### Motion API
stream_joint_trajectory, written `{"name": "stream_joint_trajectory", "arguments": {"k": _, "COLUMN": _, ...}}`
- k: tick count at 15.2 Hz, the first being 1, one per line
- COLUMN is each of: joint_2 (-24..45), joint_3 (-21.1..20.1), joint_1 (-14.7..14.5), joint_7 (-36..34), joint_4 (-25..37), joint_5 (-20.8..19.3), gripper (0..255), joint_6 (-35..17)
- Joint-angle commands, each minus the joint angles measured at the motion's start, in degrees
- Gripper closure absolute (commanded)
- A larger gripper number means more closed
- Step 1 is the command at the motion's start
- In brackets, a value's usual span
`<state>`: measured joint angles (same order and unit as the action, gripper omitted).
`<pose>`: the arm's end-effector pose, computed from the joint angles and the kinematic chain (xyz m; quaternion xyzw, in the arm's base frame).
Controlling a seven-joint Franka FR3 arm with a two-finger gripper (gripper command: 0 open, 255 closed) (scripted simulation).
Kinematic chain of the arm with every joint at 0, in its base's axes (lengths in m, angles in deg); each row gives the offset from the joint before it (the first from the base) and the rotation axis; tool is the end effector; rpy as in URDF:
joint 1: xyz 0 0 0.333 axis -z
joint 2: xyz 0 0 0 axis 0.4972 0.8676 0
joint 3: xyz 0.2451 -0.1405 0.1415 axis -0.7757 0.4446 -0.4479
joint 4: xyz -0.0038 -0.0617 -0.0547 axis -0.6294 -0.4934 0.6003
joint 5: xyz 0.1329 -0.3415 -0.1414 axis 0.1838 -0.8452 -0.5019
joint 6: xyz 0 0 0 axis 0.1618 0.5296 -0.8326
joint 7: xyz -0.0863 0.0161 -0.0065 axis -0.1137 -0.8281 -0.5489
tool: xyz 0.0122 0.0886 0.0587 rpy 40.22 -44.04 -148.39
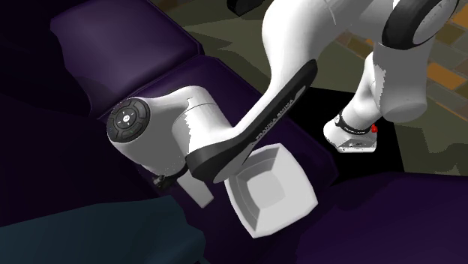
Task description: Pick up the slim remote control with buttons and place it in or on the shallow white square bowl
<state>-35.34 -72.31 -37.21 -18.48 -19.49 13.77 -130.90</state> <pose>0.5664 0.3567 0.3682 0.9456 -0.3242 -0.0029 0.0262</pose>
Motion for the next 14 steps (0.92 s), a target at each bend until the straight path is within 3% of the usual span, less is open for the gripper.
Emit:
{"name": "stream_joint_trajectory", "arguments": {"k": 1, "joint_2": 1.4, "joint_3": 0.5, "joint_1": -0.5, "joint_7": -0.7, "joint_4": 0.4, "joint_5": -0.7, "gripper": 0, "joint_6": -0.9}}
{"name": "stream_joint_trajectory", "arguments": {"k": 6, "joint_2": 3.0, "joint_3": 1.1, "joint_1": -0.6, "joint_7": -1.4, "joint_4": -1.6, "joint_5": -1.8, "gripper": 0, "joint_6": -4.4}}
{"name": "stream_joint_trajectory", "arguments": {"k": 14, "joint_2": 3.0, "joint_3": 1.1, "joint_1": -0.6, "joint_7": -1.4, "joint_4": -1.6, "joint_5": -1.8, "gripper": 0, "joint_6": -4.4}}
